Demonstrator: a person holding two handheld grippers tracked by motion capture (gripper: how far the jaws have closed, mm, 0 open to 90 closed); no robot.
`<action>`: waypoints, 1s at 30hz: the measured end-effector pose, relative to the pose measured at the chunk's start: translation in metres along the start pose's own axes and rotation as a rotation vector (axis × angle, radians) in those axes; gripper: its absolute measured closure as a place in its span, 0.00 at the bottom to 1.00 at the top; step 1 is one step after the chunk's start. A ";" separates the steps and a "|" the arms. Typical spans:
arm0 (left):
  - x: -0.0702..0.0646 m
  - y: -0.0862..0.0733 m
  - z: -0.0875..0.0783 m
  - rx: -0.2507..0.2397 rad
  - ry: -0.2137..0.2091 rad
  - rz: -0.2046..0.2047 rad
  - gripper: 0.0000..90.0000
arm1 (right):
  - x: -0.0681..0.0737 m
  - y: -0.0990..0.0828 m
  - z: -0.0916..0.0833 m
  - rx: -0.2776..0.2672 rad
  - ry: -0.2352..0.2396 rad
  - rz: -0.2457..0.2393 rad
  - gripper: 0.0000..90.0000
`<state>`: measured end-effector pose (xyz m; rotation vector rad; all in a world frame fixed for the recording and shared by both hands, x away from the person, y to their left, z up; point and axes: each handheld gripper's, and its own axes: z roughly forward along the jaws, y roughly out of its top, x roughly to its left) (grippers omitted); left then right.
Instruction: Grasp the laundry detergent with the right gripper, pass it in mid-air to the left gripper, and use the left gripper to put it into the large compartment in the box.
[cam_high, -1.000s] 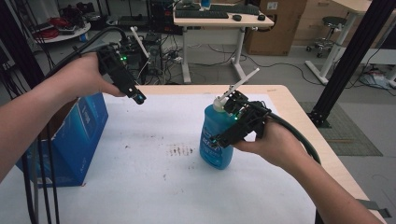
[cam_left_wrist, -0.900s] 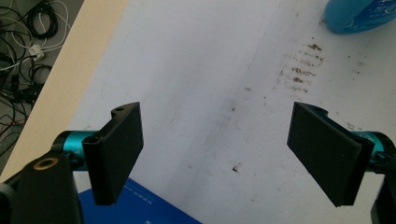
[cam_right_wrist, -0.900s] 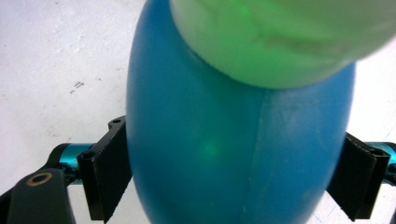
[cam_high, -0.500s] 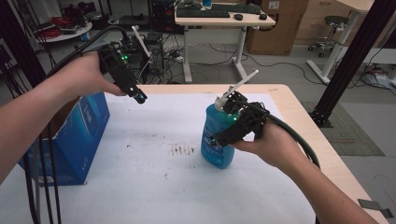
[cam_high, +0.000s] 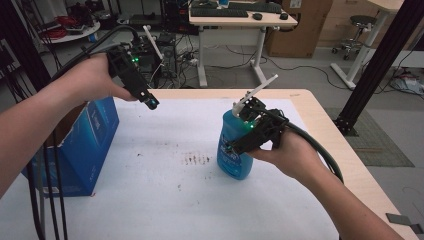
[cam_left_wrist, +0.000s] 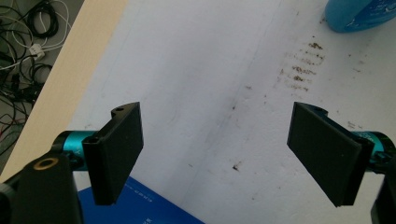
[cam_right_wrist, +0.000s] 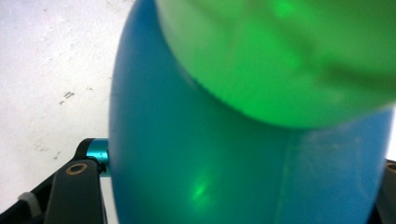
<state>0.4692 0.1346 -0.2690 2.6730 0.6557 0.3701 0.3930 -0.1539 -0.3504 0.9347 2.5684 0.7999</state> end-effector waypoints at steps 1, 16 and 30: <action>0.000 0.000 0.000 -0.001 0.000 0.001 0.21 | 0.000 0.000 0.000 -0.001 0.002 0.003 0.29; 0.000 -0.001 -0.001 0.003 0.000 0.001 0.21 | 0.001 -0.001 0.002 -0.009 0.003 0.006 0.35; 0.001 -0.001 0.000 0.010 0.000 0.006 0.21 | -0.001 -0.009 0.002 -0.068 0.044 0.052 0.46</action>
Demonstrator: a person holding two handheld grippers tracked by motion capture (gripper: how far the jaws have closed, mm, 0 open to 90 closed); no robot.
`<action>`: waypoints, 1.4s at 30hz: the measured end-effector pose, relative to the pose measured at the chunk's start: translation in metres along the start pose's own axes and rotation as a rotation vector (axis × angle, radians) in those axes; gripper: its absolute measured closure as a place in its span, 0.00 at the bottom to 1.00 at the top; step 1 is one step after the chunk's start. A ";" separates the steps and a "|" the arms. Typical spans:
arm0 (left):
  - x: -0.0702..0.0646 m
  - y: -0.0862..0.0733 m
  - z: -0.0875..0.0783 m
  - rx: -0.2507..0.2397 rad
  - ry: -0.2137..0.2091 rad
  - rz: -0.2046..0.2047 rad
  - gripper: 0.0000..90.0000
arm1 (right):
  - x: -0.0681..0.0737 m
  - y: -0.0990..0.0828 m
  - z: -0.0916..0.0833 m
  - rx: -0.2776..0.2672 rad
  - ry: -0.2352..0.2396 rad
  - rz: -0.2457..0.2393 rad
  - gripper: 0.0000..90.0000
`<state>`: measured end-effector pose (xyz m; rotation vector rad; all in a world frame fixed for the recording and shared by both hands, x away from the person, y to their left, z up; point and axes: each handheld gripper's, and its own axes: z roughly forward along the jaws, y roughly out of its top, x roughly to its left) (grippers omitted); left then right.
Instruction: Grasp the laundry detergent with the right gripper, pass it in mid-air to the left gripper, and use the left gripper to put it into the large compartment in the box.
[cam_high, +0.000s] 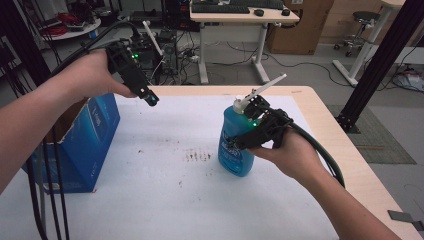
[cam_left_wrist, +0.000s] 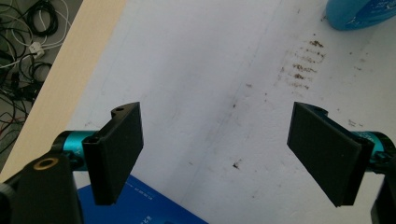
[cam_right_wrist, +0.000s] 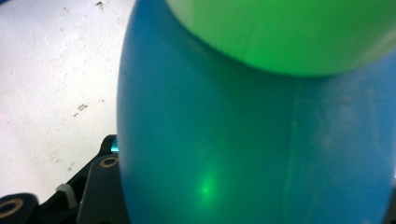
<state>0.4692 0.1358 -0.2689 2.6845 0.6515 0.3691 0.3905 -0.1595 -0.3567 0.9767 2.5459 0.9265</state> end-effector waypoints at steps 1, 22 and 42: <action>-0.001 0.000 0.000 -0.004 0.000 -0.006 0.21 | 0.000 0.000 0.000 -0.003 0.000 0.002 0.47; -0.006 0.001 -0.016 -0.045 -0.040 0.052 0.21 | -0.009 0.006 -0.009 -0.029 0.133 -0.058 0.50; -0.037 0.034 -0.066 -0.101 -0.175 0.261 0.21 | 0.003 0.067 -0.025 -0.042 0.326 -0.267 0.50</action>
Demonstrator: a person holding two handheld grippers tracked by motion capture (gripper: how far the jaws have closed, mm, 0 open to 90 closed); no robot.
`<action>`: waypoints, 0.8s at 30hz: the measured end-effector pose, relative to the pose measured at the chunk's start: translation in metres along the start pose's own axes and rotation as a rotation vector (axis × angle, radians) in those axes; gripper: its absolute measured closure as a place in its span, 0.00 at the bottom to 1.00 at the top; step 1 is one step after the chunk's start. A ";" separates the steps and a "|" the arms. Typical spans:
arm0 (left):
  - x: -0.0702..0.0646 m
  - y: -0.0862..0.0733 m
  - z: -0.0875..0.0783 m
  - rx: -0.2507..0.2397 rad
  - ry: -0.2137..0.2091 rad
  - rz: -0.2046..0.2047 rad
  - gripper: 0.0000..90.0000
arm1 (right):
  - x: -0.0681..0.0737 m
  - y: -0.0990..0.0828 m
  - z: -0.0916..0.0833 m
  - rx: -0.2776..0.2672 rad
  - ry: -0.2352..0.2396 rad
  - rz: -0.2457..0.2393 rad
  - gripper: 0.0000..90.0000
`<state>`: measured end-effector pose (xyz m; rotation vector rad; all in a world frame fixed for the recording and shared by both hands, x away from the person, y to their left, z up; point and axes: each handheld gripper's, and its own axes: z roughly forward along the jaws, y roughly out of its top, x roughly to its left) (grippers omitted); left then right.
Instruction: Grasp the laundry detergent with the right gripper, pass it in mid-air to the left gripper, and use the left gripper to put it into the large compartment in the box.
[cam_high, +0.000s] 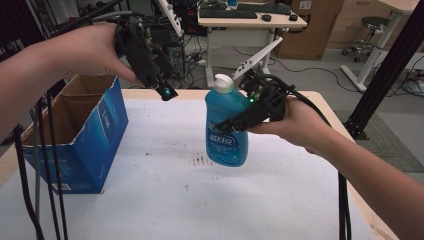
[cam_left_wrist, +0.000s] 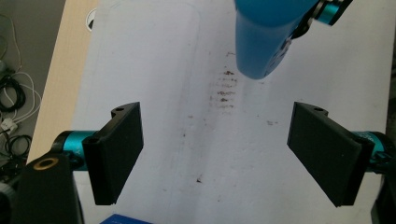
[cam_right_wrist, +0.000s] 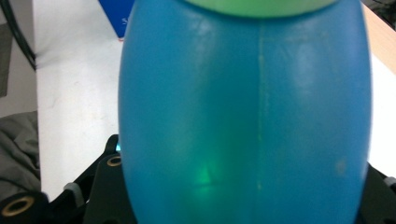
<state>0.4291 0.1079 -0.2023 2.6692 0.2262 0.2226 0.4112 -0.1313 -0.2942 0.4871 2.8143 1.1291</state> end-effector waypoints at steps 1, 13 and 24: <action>-0.002 0.002 -0.002 -0.001 -0.004 0.008 0.21 | 0.001 0.003 0.001 0.001 0.011 -0.012 0.50; -0.024 0.025 -0.006 0.021 -0.114 0.139 0.21 | 0.012 0.034 0.012 0.009 0.121 -0.109 0.50; -0.034 0.034 0.003 0.042 -0.130 0.189 0.21 | 0.023 0.043 0.017 -0.004 0.178 -0.157 0.50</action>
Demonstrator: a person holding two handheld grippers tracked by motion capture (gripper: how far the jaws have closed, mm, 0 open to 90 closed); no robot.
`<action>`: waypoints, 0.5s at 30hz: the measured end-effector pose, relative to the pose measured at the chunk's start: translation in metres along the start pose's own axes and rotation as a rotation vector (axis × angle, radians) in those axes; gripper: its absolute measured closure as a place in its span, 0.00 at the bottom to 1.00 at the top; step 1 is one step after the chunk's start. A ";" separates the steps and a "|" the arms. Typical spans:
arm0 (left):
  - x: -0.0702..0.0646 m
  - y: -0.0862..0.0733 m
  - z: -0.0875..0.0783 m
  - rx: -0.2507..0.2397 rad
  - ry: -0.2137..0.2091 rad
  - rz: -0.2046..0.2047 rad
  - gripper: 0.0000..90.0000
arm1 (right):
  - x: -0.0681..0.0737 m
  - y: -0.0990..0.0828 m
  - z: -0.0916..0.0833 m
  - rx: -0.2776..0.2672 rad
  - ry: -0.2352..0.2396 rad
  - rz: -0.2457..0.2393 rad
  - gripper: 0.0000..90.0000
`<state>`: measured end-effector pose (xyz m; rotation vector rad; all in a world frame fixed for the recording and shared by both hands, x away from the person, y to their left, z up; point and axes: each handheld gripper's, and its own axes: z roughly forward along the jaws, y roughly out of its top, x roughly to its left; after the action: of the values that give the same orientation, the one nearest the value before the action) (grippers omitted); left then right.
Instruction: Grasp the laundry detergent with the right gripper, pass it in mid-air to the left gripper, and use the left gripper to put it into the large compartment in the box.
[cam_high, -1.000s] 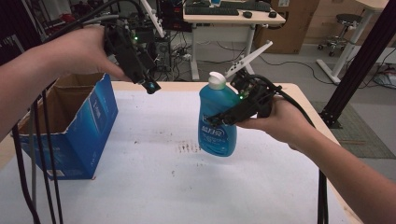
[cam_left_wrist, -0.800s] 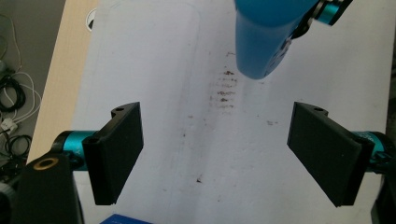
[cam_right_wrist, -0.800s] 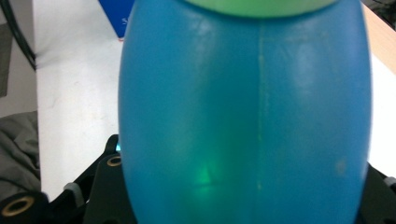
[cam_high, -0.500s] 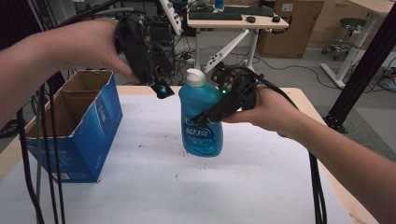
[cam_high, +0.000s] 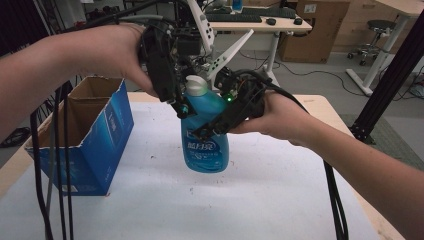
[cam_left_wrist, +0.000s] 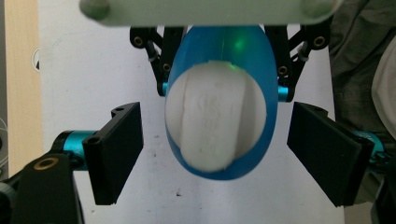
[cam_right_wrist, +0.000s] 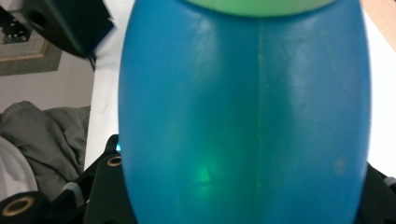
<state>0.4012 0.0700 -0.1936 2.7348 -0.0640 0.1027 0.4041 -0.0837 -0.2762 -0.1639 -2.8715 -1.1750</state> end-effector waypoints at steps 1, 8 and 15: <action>0.000 0.001 0.001 -0.002 -0.012 0.004 0.21 | 0.000 0.000 0.000 -0.002 0.003 -0.006 0.50; -0.003 0.006 0.003 0.007 -0.014 0.017 0.22 | 0.001 0.002 -0.002 -0.014 0.006 -0.027 0.50; -0.003 0.008 0.006 0.034 -0.015 0.019 0.26 | 0.004 0.004 -0.002 -0.021 0.012 -0.034 0.50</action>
<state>0.3976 0.0608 -0.1964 2.7698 -0.0933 0.0895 0.4009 -0.0822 -0.2715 -0.1084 -2.8636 -1.2079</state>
